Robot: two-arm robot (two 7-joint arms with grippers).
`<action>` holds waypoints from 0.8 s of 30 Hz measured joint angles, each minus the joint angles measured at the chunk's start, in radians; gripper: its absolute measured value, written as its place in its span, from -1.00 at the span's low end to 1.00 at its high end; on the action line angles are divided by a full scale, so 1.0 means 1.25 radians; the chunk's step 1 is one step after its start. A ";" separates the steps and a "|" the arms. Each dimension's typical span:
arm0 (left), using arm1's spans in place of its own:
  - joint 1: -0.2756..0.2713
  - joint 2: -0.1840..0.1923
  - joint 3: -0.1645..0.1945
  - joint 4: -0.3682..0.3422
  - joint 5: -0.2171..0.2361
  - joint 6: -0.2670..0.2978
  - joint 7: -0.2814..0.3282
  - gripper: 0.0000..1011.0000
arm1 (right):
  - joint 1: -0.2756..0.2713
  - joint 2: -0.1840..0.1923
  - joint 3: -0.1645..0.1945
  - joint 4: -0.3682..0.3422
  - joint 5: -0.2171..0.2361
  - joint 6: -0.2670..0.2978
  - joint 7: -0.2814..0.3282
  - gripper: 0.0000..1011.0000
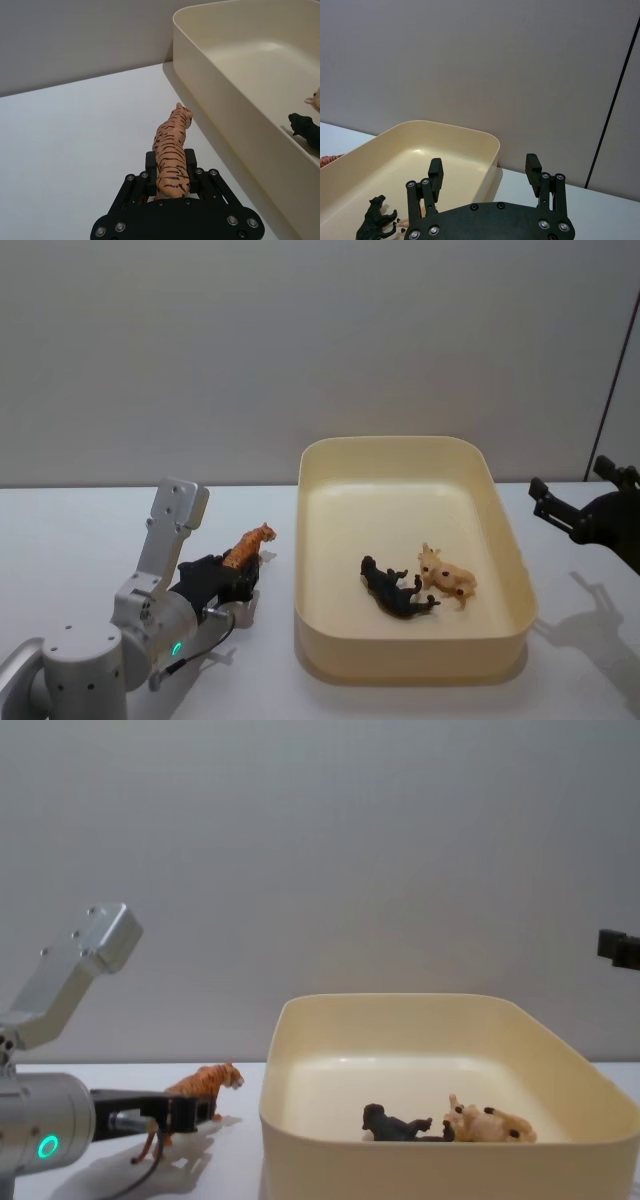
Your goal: Pick up the toy alternately with two hands and place it into the central storage box.
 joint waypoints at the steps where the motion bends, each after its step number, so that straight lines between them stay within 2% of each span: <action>1: 0.000 -0.001 0.000 -0.004 0.004 -0.002 0.007 -0.42 | 0.000 0.000 0.000 0.000 0.000 0.000 0.000 0.98; 7: -0.004 -0.003 -0.001 -0.021 0.022 -0.010 0.034 -0.42 | 0.000 0.000 0.000 0.000 0.000 0.000 0.000 0.98; 14: -0.021 -0.010 -0.005 -0.042 0.060 -0.020 0.058 -0.42 | 0.000 0.000 0.000 0.000 0.000 0.000 0.000 0.98; 18: -0.035 -0.014 -0.006 -0.046 0.080 -0.024 0.056 -0.42 | 0.000 0.000 0.000 0.000 0.000 0.000 0.000 0.98; 24: -0.058 -0.021 -0.007 -0.045 0.108 -0.028 0.025 -0.42 | 0.000 0.000 0.000 0.000 0.000 0.000 0.000 0.98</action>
